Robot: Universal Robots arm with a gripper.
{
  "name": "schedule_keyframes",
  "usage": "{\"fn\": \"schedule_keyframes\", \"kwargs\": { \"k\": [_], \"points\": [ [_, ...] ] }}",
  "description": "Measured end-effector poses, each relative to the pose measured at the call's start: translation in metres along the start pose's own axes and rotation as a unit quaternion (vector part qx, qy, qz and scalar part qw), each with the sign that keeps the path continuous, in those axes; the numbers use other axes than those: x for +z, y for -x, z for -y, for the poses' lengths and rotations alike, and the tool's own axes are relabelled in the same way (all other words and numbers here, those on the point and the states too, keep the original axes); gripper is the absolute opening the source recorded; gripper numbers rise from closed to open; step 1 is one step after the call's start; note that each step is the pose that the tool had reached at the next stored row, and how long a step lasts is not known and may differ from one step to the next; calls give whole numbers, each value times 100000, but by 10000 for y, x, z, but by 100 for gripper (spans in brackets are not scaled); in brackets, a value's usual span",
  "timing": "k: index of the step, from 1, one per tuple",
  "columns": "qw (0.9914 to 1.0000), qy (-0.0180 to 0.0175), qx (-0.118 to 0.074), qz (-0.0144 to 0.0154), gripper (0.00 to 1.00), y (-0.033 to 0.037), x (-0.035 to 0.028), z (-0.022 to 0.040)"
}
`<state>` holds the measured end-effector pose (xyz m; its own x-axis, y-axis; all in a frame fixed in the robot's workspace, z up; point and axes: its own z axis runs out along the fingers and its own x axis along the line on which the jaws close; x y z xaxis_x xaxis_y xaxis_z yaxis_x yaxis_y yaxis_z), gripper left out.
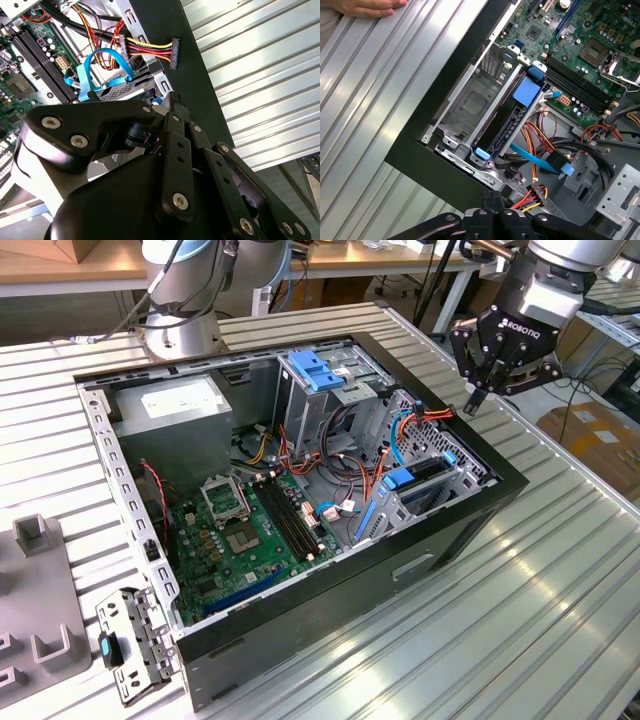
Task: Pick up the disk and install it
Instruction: 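Insert the first disk wire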
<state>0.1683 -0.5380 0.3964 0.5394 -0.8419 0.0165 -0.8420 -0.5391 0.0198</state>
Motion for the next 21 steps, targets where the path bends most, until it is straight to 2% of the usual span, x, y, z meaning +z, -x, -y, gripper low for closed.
{"fn": "schedule_keyframes", "kwargs": {
  "k": [9, 12, 16, 17, 19, 21],
  "points": [
    [100000, -3, -181, 5, 11, 2, 1, 2],
    [99972, -38, -2384, -43, 11, 1, 1, 3],
    [99837, -89, -5704, -114, 11, 3, 28, 8],
    [99814, -103, -6102, -119, 11, 8, 58, 31],
    [99811, -103, -6147, -118, 11, 48, 120, 187],
    [99805, -103, -6242, -118, 11, 106, 134, 231]
  ]
}}
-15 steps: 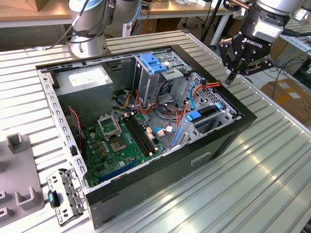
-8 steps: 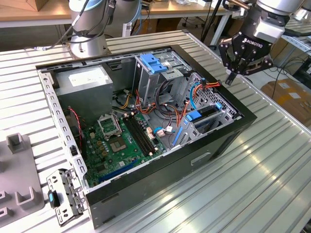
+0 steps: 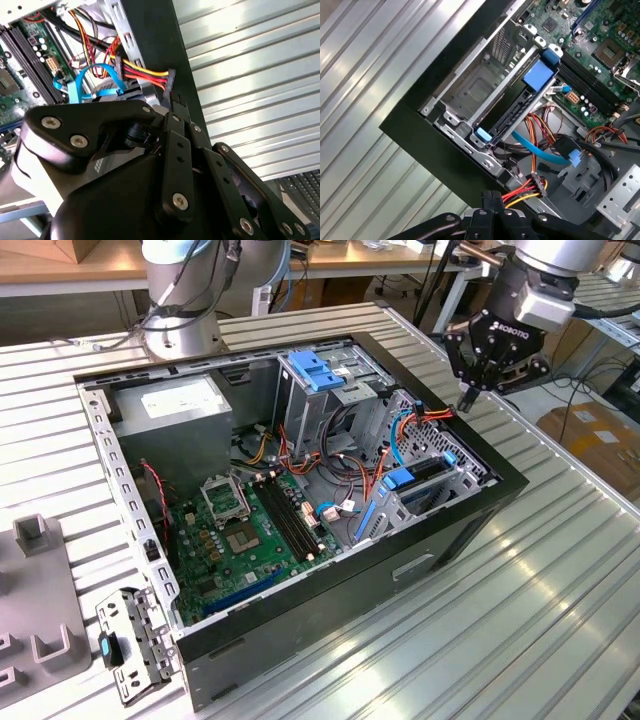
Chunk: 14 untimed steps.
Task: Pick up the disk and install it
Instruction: 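Insert the first disk wire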
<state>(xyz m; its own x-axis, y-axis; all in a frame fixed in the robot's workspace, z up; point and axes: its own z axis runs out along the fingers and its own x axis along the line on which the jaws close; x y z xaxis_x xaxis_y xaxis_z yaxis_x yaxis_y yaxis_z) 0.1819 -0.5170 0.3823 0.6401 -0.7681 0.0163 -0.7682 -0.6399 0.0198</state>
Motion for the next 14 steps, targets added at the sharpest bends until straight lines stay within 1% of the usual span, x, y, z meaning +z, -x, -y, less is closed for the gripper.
{"fn": "schedule_keyframes", "kwargs": {
  "k": [2, 3, 4, 6, 8, 9, 10, 14],
  "points": [
    [99991, -24, -1324, -21, 11, 11, 4, 8],
    [99952, -49, -3104, -62, 11, 11, 9, 9],
    [99896, -180, -4555, -191, 11, 11, 21, 9],
    [99874, -386, -4986, -377, 11, 17, 36, 2],
    [99868, -741, -5041, -701, 11, 37, 52, -21],
    [99867, -746, -5043, -718, 11, 36, 52, -21],
    [99867, -777, -5046, -743, 18, 37, 55, -20],
    [99859, -962, -5140, -905, 18, 38, 78, -20]
  ]
}}
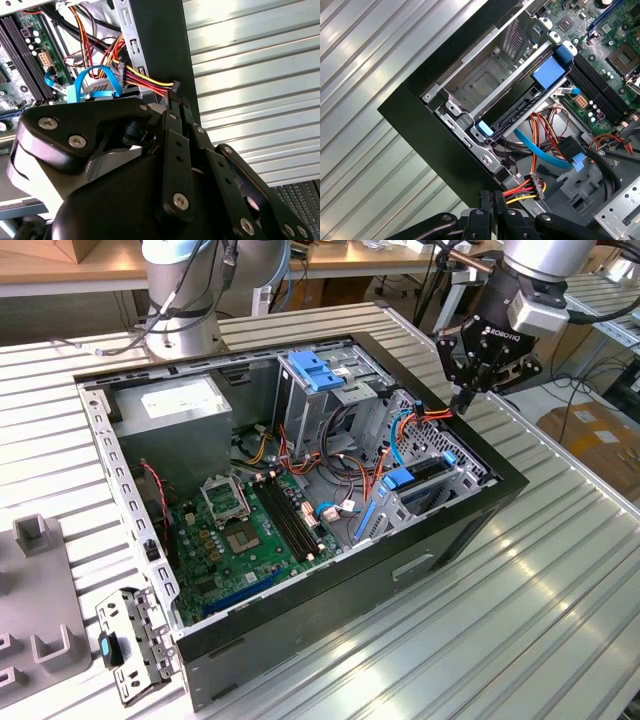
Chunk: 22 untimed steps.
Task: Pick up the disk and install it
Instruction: 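Insert the first disk wire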
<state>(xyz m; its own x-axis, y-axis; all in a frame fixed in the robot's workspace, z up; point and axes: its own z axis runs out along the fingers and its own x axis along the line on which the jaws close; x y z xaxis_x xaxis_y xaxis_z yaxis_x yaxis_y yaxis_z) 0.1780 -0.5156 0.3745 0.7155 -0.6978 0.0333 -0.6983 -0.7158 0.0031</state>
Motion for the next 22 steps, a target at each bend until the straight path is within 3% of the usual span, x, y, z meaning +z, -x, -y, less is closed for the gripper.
{"fn": "schedule_keyframes", "kwargs": {
  "k": [2, 9, 12, 13, 17, 22],
  "points": [
    [100000, -68, -63, -74, 25, 2, 11, 2],
    [100000, -102, -199, -109, 25, 8, 106, 7],
    [100000, -90, -219, -128, 24, 7, 102, 7],
    [100000, -116, -220, -98, 17, 7, 94, 8],
    [100000, -112, -220, -103, 17, 5, 45, 7],
    [100000, -112, -221, -102, 17, 5, 37, 7]
  ]
}}
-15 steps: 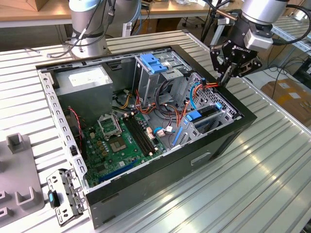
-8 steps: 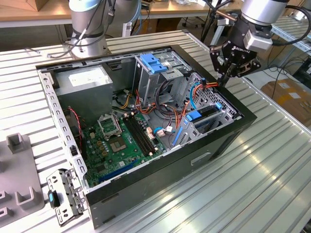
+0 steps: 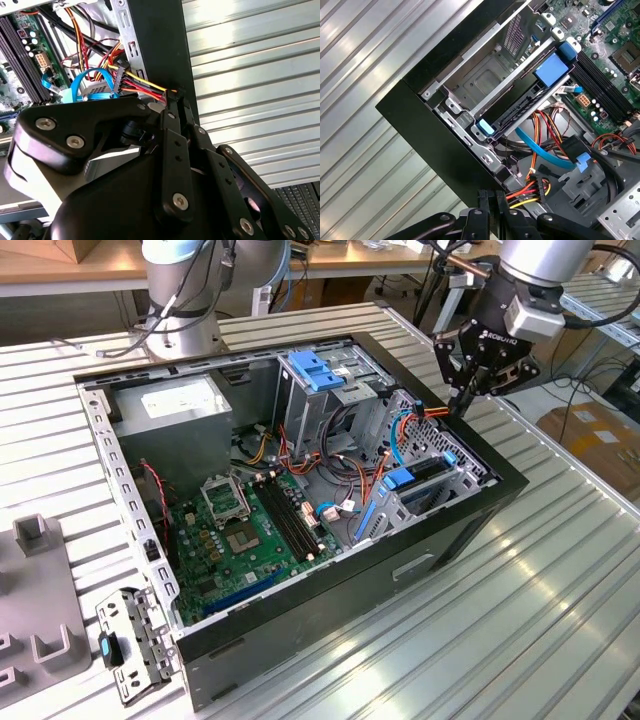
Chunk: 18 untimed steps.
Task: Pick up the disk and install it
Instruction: 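Insert the first disk wire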
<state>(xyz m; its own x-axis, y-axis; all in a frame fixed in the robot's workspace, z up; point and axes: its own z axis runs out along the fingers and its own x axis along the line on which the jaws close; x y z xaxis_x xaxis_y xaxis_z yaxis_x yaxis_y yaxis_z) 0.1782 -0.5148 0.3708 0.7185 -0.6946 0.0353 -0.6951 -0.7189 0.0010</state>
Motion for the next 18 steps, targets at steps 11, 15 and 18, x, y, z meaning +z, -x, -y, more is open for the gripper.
{"fn": "schedule_keyframes", "kwargs": {
  "k": [11, 15, 18],
  "points": [
    [99990, 55, 1434, -6, 17, 166, -5, -161],
    [99902, 161, 4426, -2, 17, 166, -3, -160],
    [99794, 226, 6410, 7, 17, 168, -3, -162]
  ]
}}
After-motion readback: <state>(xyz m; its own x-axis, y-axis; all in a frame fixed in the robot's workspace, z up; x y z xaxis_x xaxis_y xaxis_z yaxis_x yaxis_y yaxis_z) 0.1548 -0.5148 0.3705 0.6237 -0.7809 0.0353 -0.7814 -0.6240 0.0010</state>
